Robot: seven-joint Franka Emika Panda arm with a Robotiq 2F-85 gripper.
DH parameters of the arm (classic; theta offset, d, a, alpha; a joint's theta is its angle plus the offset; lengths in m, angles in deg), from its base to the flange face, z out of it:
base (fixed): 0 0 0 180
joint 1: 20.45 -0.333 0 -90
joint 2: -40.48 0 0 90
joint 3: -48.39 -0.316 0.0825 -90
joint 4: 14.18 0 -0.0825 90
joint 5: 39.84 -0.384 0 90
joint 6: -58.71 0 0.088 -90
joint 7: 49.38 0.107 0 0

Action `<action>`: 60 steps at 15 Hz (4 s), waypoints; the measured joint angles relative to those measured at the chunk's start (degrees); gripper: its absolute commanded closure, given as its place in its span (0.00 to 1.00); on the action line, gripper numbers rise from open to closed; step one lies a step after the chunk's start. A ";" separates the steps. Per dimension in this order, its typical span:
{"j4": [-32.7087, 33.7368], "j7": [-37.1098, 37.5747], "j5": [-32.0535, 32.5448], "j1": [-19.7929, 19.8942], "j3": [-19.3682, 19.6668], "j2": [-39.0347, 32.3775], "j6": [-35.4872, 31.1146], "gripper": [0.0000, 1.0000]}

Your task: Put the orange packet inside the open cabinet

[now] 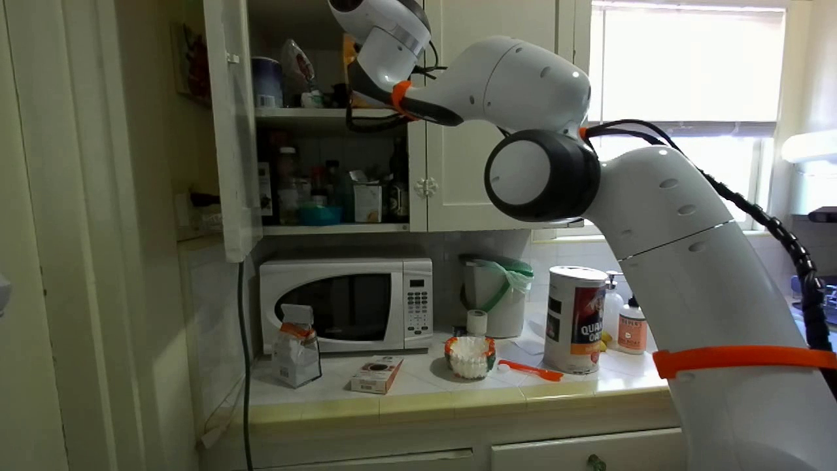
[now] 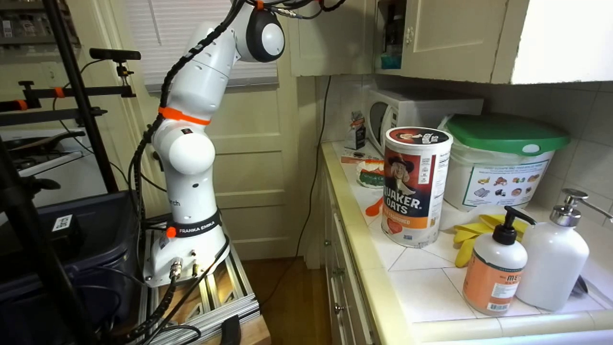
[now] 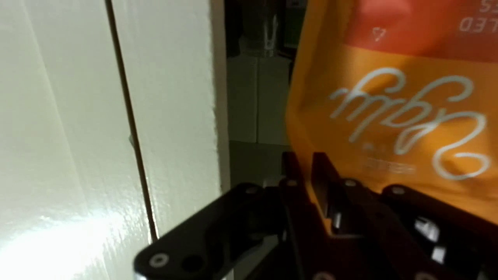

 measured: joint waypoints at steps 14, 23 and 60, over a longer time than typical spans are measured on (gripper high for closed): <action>-0.01 -13.84 -17.83 1.59 -12.14 -0.36 -1.30 0.68; -0.01 -16.92 -22.24 3.99 -13.97 -1.14 -1.25 0.83; 4.62 -21.09 -32.64 3.60 -10.14 -0.39 5.58 0.94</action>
